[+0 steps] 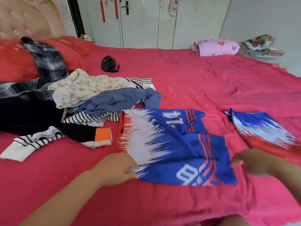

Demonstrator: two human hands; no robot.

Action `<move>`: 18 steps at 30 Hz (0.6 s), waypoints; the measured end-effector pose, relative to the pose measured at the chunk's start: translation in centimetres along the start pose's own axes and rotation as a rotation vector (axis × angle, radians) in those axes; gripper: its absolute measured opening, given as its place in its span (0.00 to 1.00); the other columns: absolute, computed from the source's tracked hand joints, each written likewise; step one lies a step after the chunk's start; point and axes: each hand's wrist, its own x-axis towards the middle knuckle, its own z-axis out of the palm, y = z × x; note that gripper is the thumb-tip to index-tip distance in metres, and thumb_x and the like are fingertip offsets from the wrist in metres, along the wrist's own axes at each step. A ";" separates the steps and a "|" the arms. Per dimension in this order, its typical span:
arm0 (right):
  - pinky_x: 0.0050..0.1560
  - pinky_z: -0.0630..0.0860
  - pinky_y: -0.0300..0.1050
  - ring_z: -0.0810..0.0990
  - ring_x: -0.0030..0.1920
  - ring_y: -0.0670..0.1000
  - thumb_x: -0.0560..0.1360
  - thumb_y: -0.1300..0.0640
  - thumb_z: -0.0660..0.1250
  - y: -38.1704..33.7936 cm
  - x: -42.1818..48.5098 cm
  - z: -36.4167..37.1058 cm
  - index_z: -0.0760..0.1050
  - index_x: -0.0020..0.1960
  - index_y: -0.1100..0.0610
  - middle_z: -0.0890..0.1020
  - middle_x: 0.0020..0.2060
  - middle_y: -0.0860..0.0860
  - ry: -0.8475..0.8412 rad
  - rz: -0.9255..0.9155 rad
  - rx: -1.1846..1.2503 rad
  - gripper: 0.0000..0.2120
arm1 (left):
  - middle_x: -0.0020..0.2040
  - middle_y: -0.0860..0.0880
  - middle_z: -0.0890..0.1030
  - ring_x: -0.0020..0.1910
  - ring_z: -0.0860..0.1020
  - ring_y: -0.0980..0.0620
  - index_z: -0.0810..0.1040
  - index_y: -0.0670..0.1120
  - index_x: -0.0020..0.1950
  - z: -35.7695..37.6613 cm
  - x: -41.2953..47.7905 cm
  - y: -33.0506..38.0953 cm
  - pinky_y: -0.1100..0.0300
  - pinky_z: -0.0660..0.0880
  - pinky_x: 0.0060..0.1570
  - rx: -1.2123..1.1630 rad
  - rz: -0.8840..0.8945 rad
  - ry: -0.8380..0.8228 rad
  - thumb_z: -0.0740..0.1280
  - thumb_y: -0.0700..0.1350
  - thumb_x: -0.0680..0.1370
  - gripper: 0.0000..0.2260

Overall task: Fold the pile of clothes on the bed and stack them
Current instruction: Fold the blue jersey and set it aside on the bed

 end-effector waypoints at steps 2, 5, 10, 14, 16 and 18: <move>0.60 0.64 0.33 0.74 0.62 0.44 0.71 0.67 0.57 -0.3 -0.3 1.1 0.72 0.64 0.49 0.77 0.62 0.45 0.088 0.066 0.080 0.25 | 0.63 0.57 0.74 0.62 0.70 0.56 0.72 0.57 0.66 0.5 0.1 -0.6 0.63 0.64 0.60 -0.036 -0.076 0.123 0.60 0.56 0.78 0.17; 0.59 0.65 0.35 0.76 0.60 0.49 0.72 0.65 0.63 -1.6 1.0 2.3 0.72 0.65 0.54 0.78 0.60 0.51 0.360 0.063 0.319 0.21 | 0.70 0.56 0.67 0.69 0.63 0.56 0.65 0.56 0.71 1.0 0.3 -1.2 0.64 0.57 0.66 0.001 -0.142 0.164 0.65 0.60 0.74 0.27; 0.62 0.65 0.37 0.71 0.63 0.48 0.70 0.53 0.70 -5.9 2.7 3.6 0.69 0.68 0.51 0.75 0.61 0.47 0.176 -0.231 0.248 0.26 | 0.74 0.52 0.59 0.73 0.56 0.53 0.58 0.57 0.75 2.1 0.4 -1.5 0.59 0.59 0.67 0.140 -0.155 -0.068 0.65 0.54 0.75 0.30; 0.55 0.71 0.45 0.76 0.57 0.52 0.73 0.59 0.60 -5.6 2.7 3.8 0.76 0.54 0.52 0.79 0.54 0.50 0.326 -0.104 0.074 0.12 | 0.66 0.54 0.71 0.66 0.67 0.54 0.68 0.60 0.69 2.0 -0.1 -1.6 0.62 0.66 0.57 0.134 -0.194 0.001 0.55 0.41 0.78 0.22; 0.54 0.68 0.43 0.75 0.58 0.52 0.74 0.61 0.59 -4.4 2.2 3.3 0.76 0.54 0.55 0.79 0.54 0.51 0.316 -0.100 0.081 0.11 | 0.59 0.54 0.76 0.59 0.72 0.53 0.72 0.60 0.64 1.5 -0.5 -1.6 0.61 0.67 0.48 0.166 -0.174 -0.002 0.55 0.41 0.76 0.20; 0.53 0.66 0.40 0.76 0.58 0.52 0.74 0.62 0.59 -3.3 1.2 2.9 0.77 0.54 0.55 0.80 0.54 0.51 0.176 -0.151 0.010 0.12 | 0.53 0.52 0.78 0.55 0.75 0.51 0.74 0.55 0.59 1.0 -1.1 -1.3 0.60 0.65 0.42 0.238 -0.124 -0.079 0.56 0.40 0.74 0.18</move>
